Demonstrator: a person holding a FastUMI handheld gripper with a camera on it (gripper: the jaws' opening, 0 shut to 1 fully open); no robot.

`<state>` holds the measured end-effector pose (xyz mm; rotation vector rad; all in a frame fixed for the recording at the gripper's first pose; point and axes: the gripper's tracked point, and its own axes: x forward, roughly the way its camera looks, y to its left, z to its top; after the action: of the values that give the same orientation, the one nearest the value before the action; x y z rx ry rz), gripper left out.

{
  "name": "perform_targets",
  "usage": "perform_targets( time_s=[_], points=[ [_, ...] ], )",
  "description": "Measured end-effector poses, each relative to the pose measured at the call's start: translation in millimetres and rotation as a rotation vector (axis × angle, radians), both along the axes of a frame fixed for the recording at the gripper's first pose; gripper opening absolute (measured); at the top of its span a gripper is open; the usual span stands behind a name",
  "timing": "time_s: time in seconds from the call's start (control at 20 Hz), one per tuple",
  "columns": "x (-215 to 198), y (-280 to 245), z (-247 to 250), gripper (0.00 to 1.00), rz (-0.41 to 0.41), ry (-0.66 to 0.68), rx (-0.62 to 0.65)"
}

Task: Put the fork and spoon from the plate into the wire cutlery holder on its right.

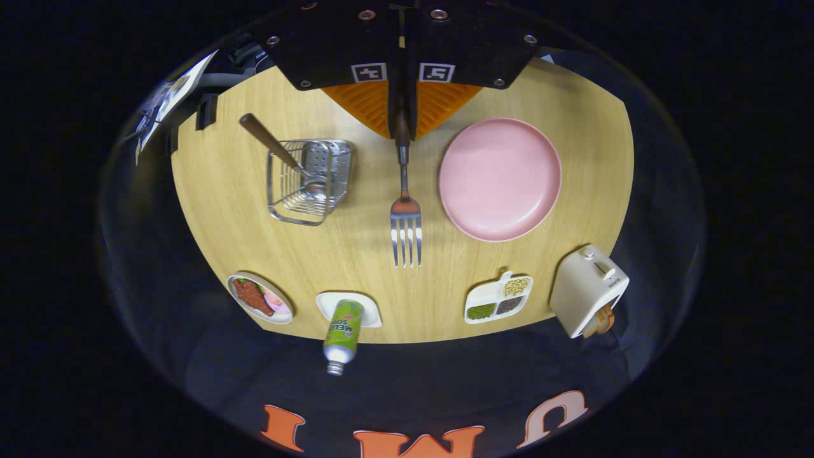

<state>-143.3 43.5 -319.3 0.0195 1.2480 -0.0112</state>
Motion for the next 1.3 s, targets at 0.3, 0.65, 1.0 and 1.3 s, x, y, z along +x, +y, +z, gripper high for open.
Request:
perform_targets(
  time_s=[0.3,0.65,1.0,1.3],
  points=[
    [-17,-57,1,0.04,-0.072,0.027,-0.025],
    [-26,-78,-10,0.05,-0.059,0.115,0.0],
    [-32,-74,-15,0.05,-0.064,0.205,0.054],
    [-25,-76,-17,0.08,-0.053,0.218,0.037]
  ],
)
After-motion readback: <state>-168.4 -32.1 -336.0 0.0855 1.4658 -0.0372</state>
